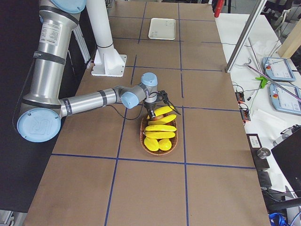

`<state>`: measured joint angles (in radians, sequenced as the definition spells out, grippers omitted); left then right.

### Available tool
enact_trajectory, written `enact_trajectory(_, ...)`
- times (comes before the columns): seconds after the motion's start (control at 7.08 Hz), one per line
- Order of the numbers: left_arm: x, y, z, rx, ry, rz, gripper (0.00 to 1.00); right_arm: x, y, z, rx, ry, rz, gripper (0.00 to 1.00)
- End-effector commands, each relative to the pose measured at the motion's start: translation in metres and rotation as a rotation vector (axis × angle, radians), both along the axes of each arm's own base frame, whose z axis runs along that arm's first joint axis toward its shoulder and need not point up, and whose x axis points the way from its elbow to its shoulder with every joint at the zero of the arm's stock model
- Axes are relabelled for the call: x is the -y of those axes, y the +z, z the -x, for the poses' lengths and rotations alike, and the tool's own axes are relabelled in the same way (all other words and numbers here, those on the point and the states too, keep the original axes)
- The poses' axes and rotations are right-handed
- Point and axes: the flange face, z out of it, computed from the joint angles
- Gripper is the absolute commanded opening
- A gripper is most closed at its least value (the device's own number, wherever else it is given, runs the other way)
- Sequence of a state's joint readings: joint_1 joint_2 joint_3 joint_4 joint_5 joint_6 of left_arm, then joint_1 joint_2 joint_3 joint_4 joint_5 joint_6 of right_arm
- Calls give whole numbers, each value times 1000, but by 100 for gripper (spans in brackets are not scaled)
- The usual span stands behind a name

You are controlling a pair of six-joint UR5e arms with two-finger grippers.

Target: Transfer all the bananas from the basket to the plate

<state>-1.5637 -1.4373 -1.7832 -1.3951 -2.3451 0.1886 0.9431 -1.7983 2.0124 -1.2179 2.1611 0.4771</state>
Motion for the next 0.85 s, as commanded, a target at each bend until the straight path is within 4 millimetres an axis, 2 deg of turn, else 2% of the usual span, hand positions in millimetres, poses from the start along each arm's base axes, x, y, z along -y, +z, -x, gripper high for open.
enact_trajectory(0.0, 4, -10, 0, 1, 0, -43, 100, 17, -35, -15, 125, 3, 8, 0)
enact_trajectory(0.14, 6, -12, -1, 1, 2, -66, 100, 28, -51, -8, 150, 2, -15, 0)
enact_trajectory(0.28, 10, -16, -8, 6, 19, -87, 100, 51, -73, 8, 174, 0, -55, 0)
enact_trajectory(0.42, 27, -35, -20, -4, 38, -192, 100, 68, -93, 22, 204, 47, -28, 0)
enact_trajectory(0.56, 44, -47, -21, -5, 38, -337, 100, 73, -130, 55, 254, 71, 12, 0)
enact_trajectory(0.71, 79, -65, -28, -23, 16, -381, 100, 71, -160, 84, 291, 81, 48, 0)
